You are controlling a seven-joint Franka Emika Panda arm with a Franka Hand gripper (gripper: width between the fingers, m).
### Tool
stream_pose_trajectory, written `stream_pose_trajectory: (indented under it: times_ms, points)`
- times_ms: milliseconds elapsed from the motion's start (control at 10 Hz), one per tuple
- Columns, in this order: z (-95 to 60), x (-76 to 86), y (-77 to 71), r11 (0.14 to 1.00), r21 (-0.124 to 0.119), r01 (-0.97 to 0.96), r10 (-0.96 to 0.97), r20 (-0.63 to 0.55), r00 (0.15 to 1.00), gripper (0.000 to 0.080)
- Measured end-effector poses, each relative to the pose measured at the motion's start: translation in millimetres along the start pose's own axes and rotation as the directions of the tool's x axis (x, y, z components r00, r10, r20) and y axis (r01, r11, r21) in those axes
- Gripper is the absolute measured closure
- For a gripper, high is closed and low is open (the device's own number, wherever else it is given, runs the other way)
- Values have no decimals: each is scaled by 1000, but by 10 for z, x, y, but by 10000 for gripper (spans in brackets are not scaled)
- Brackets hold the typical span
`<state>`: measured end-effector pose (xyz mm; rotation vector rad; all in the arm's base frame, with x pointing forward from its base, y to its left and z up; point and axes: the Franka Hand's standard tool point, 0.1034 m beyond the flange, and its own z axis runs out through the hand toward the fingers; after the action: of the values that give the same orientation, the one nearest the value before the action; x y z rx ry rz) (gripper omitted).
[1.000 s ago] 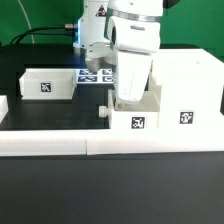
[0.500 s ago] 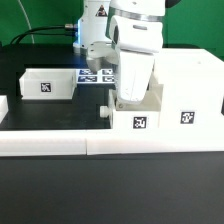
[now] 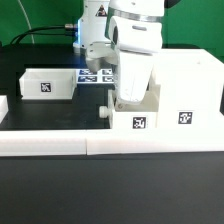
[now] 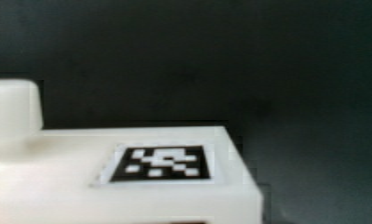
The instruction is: Assemble drawer
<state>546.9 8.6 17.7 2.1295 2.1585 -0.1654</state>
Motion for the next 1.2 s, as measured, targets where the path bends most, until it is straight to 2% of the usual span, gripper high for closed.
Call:
stream_pose_trajectory:
  times_ms: [600,800,900,1000,1100,1200]
  points:
    - [-18,-6,26,1000,1,-18,18,2,1000,747]
    - [-13,-11,18,1000,4,-19,19,3,1000,391]
    - [-14,-17,17,1000,7,-20,20,4,1000,391]
    - [-31,-17,25,1000,13,-25,25,7,1000,256]
    - [-95,6,43,999,18,-35,35,11,999,172]
    - [-169,12,46,999,27,-35,34,16,999,172]
